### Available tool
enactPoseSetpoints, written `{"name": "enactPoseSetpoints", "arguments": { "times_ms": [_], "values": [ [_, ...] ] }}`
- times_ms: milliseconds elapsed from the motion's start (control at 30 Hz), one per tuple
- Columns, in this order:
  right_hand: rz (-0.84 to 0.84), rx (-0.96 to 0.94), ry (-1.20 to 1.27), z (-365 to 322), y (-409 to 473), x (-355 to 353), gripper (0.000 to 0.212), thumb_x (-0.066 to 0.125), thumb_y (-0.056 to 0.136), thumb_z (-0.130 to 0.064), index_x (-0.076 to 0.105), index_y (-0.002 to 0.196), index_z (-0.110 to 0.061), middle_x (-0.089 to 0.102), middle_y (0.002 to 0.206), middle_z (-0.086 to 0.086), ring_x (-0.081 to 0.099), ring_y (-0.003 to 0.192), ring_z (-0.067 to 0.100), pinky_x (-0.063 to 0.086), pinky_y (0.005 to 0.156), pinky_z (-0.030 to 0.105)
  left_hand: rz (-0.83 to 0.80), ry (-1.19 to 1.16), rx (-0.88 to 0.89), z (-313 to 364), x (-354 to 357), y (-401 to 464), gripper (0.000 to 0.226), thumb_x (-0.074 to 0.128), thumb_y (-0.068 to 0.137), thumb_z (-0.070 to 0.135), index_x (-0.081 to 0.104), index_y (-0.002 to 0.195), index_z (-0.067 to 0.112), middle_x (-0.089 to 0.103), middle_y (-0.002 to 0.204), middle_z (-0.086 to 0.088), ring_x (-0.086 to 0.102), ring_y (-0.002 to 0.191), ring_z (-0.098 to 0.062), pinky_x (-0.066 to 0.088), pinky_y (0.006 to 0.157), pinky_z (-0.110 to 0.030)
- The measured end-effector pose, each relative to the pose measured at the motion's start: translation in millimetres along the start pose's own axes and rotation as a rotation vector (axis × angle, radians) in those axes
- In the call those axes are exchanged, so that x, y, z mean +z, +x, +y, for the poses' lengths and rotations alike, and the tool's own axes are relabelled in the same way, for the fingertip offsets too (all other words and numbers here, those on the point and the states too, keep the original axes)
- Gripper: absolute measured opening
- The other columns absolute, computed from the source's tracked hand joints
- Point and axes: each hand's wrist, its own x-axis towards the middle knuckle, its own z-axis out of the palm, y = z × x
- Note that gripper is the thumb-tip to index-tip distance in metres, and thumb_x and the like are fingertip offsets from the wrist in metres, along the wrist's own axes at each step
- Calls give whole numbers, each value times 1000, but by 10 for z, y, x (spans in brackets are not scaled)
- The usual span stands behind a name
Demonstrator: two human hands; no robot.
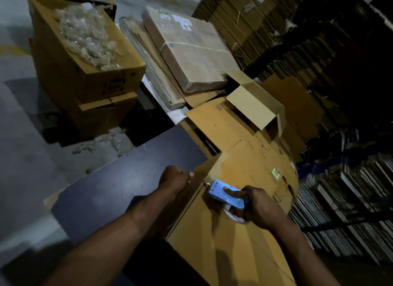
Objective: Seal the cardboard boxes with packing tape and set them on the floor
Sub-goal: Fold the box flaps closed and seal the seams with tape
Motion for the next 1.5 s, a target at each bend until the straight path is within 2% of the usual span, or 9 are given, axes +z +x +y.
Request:
{"name": "enactPoseSetpoints", "arguments": {
  "times_ms": [67,267,500,633,700,867,1033,1200,1500],
  "values": [
    [-42,-30,-12,17,37,81,18,62,101,-16,74,110,-6,56,69,-3,57,55,-9,38,57,5,-13,27,11,-65,15,7,33,80,89,33,74,66,10,67,56,2,60,58,-18,46,60,-29],
    [-43,45,52,76,112,253,39,65,85,-53,65,124,-50,59,89,-4,61,74,7,50,63,25,53,176,29,-275,130,-47,32,79,81,56,81,84,24,77,84,5,71,81,-18,56,74,-30],
    [-57,74,-63,-32,183,251,56,59,80,-64,62,133,-46,62,107,-1,66,90,21,57,70,40,58,379,-61,-498,95,-30,64,69,74,80,69,106,24,52,121,-8,55,112,-34,50,88,-42],
    [-22,11,-135,-5,159,303,59,55,82,-67,60,137,-45,54,136,7,61,106,28,60,72,43,42,257,118,-891,-79,87,27,72,94,26,72,116,10,68,124,-12,66,113,-31,58,93,-45],
    [-6,-11,-143,-22,172,317,57,63,84,-61,59,138,-43,52,140,7,60,107,30,60,75,45,58,77,294,-765,-73,-7,38,68,96,29,69,131,14,65,134,0,62,122,-22,53,100,-37],
    [14,-40,-55,-10,171,338,56,72,86,-45,57,140,-38,56,135,-2,69,94,24,60,71,37,-496,154,407,-396,142,-253,111,50,76,87,17,166,31,18,168,17,20,154,-5,23,123,-30],
    [-6,-62,-64,121,163,325,62,71,84,-34,53,144,-41,54,137,-5,69,96,17,60,73,37,-755,438,181,-428,8,-47,136,59,71,89,-16,164,25,-14,173,-1,-4,160,-23,8,129,-46],
    [33,-99,-59,270,114,357,66,69,83,-29,53,146,-40,53,142,-6,66,106,19,59,75,35,-560,127,305,-401,-85,-163,127,64,68,82,7,166,25,11,172,6,27,155,-17,35,122,-43],
    [110,-148,-24,313,143,479,68,69,85,-32,47,147,-44,53,137,-13,65,104,16,59,70,34,-527,173,393,-691,-134,-270,105,66,77,73,18,164,38,18,170,16,19,155,-2,22,128,-36]
  ]
}}
